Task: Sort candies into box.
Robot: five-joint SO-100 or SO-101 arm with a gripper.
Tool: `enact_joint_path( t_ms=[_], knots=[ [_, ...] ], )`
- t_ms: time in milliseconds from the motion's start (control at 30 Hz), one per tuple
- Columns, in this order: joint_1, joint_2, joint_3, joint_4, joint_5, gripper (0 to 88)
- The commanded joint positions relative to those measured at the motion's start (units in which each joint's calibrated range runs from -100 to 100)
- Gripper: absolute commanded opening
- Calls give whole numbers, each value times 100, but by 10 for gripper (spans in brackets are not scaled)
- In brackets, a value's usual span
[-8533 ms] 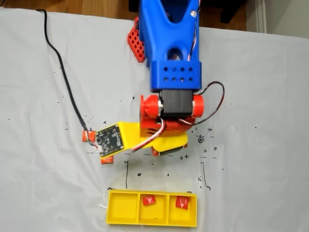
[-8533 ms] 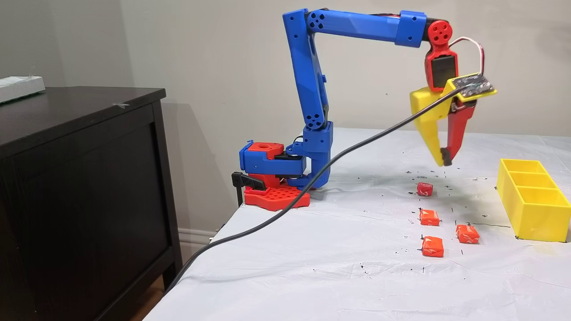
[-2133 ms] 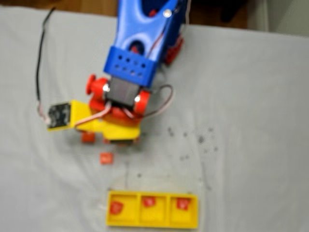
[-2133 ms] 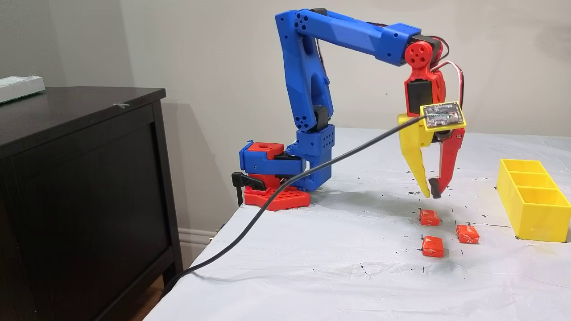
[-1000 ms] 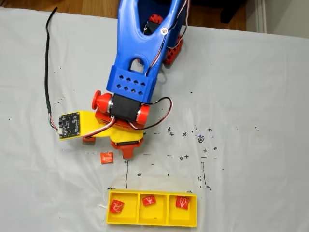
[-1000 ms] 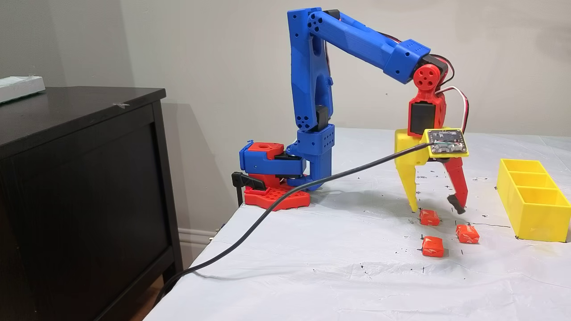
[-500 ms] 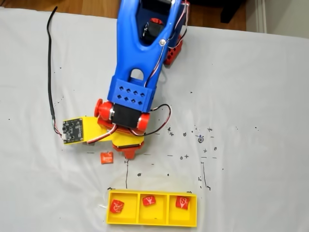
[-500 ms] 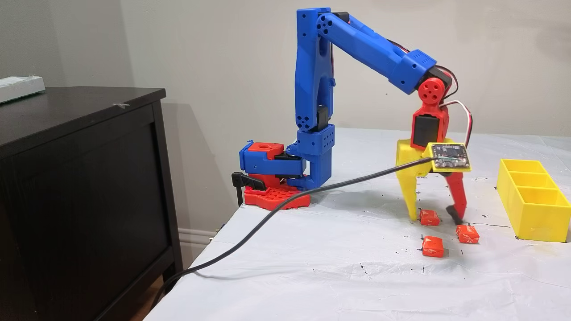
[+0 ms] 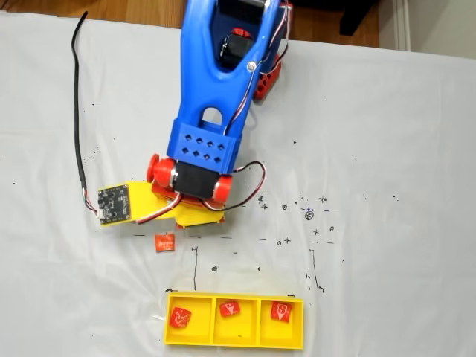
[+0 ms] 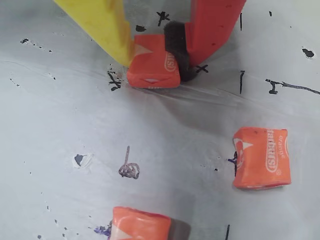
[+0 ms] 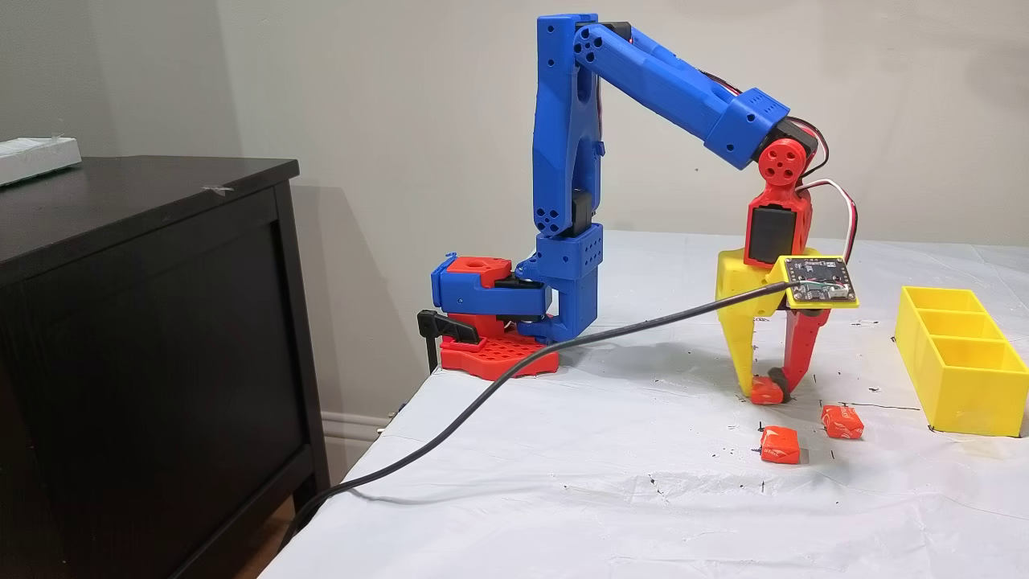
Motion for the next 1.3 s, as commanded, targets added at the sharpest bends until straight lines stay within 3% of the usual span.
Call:
enact_joint_path(
  t_ms=[0,567,1267],
  knots=[
    [-122,-1070,-237,-14,-63,2],
    [-1354,-1273,-2394,-284,-1143,2],
    [-2069,321,-3213,-734,-1573,2]
  ],
)
